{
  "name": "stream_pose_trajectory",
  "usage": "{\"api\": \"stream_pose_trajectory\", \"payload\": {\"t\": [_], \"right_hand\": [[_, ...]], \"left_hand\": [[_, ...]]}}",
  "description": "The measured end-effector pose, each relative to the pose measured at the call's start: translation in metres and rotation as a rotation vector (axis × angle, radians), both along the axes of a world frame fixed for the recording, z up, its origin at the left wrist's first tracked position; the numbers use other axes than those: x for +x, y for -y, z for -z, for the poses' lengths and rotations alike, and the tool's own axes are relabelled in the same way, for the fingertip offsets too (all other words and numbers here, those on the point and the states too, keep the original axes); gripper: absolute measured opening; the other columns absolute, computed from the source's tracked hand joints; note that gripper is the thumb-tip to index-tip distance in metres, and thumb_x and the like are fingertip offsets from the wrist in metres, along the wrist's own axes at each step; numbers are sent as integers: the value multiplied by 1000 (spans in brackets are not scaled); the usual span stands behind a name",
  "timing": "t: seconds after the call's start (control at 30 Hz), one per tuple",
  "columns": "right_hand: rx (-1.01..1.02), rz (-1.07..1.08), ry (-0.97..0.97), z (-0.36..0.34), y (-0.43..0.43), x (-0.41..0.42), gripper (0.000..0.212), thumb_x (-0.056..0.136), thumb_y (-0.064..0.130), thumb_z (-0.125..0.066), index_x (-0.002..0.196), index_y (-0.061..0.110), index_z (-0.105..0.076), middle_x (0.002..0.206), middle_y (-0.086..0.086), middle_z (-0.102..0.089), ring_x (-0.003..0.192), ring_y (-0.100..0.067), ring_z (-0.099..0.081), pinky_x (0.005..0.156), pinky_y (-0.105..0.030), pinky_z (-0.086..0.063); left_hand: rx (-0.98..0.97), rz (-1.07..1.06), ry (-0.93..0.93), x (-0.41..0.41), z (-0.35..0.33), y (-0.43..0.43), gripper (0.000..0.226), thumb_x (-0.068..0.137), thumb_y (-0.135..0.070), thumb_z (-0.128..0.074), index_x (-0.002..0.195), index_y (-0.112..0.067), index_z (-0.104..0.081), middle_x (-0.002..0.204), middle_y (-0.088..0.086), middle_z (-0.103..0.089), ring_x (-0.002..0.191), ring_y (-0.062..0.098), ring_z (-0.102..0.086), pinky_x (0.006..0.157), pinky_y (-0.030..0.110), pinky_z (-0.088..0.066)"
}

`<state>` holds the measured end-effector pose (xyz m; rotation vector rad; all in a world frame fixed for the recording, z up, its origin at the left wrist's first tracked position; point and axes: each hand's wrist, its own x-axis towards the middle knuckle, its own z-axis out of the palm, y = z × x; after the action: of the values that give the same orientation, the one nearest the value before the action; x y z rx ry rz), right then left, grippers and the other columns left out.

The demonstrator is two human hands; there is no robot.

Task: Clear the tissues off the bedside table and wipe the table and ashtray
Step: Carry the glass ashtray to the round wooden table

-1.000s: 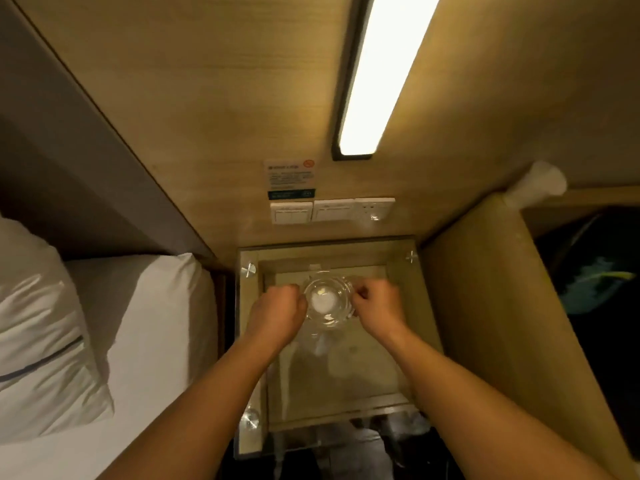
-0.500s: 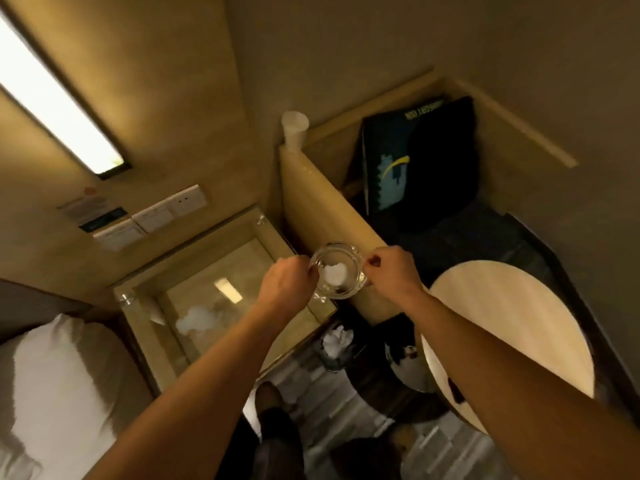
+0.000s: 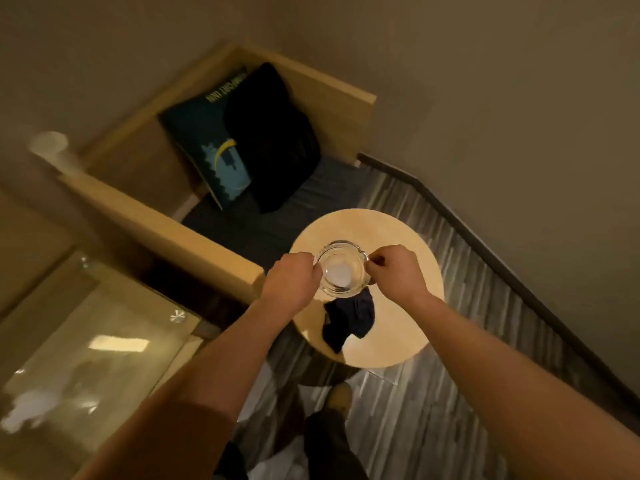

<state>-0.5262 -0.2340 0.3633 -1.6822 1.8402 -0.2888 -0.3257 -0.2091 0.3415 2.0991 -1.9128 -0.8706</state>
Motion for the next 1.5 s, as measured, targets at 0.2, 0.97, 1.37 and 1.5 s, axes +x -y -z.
{"api": "stream_pose_trajectory", "payload": {"t": [0.2, 0.97, 1.37, 1.5], "right_hand": [[63, 141, -8, 50, 8, -97, 21, 86, 7, -59, 69, 4, -72, 59, -3, -72, 64, -23, -74, 68, -45, -61], [175, 319, 8, 269, 62, -201, 24, 91, 17, -61, 71, 11, -73, 70, -7, -72, 72, -27, -67, 70, -42, -58], [177, 409, 116, 275, 55, -198, 26, 97, 26, -61, 84, 8, -75, 81, -8, -74, 78, -27, -68, 73, -38, -53], [137, 453, 95, 267, 40, -191, 38, 98, 31, -56, 83, -1, -69, 78, -19, -69, 72, -32, -62, 69, -42, -51]], "left_hand": [[74, 80, -13, -98, 48, 28, 39, 101, -29, -47, 64, -21, -38, 80, 10, -60, 75, 31, -58, 62, 35, -37], [65, 216, 19, -208, 267, 118, 21, 98, -19, -55, 80, -9, -55, 84, 19, -63, 79, 39, -62, 66, 33, -38], [-57, 161, -167, -194, 284, 117, 40, 94, -36, -64, 96, 4, -64, 84, 25, -70, 78, 42, -66, 69, 44, -55], [-428, 399, -180, -170, 279, 117, 27, 92, -19, -71, 88, 5, -61, 61, 19, -57, 48, 33, -54, 44, 37, -53]]}}
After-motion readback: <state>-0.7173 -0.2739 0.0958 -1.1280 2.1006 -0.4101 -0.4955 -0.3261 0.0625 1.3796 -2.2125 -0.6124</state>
